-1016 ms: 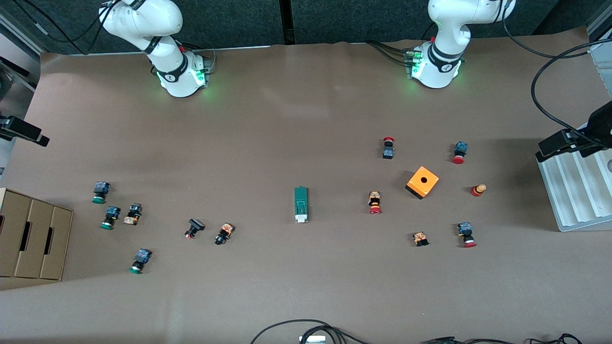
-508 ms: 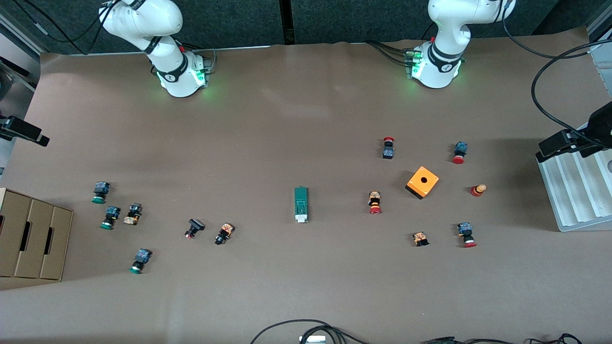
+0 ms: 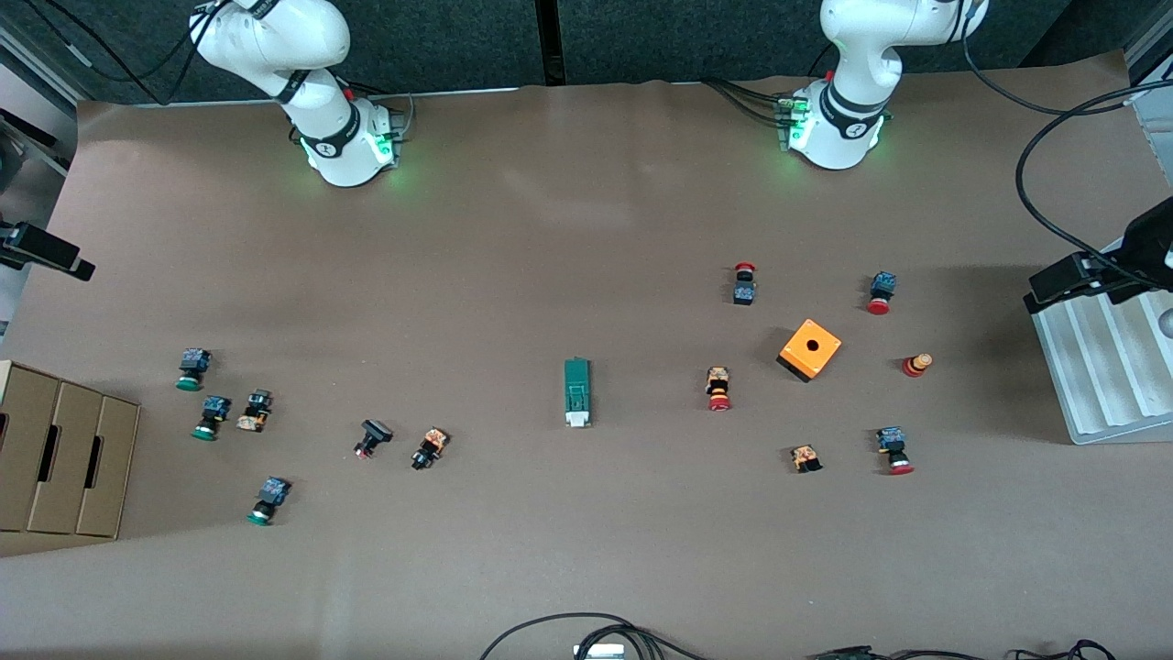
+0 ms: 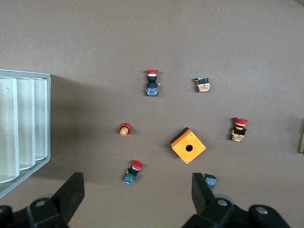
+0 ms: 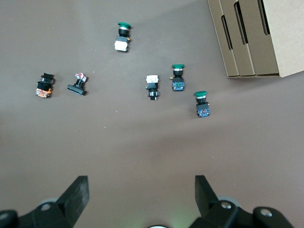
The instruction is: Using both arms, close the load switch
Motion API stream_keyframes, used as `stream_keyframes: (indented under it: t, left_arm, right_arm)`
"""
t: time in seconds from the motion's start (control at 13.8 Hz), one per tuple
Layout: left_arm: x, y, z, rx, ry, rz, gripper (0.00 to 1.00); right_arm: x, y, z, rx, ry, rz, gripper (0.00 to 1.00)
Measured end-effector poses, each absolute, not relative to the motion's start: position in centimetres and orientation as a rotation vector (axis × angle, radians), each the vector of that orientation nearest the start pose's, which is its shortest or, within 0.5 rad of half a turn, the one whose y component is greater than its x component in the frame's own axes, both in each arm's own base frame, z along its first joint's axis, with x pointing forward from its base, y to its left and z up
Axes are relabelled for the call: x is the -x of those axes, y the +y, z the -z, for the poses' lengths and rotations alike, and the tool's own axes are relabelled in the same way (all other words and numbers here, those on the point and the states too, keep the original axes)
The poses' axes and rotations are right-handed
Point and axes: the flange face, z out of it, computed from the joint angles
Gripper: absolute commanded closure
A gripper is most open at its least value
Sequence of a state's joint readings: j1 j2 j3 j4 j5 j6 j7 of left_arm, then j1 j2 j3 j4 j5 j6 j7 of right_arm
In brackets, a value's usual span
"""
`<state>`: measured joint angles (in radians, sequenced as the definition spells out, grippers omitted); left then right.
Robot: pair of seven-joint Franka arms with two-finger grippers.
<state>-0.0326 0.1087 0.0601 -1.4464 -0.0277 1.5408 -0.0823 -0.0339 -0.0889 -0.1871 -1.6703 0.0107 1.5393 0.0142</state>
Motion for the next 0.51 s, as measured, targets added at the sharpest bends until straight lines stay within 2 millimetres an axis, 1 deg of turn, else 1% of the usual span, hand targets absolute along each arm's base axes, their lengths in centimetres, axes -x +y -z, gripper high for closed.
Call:
stream_keyframes:
  t: [0.36,0.51]
  left_arm:
    - [-58.4,0.4,-61.7,3.160,-0.153,-0.052,0.00]
    - [-58.4,-0.2,-61.7,3.161,-0.137,-0.054,0.00]
  right_arm:
    - [-50.9,-11.8,-62.2,3.088,0.363,-0.063,0.01]
    - [-50.9,-11.8,-62.2,3.088,0.363,-0.063,0.01]
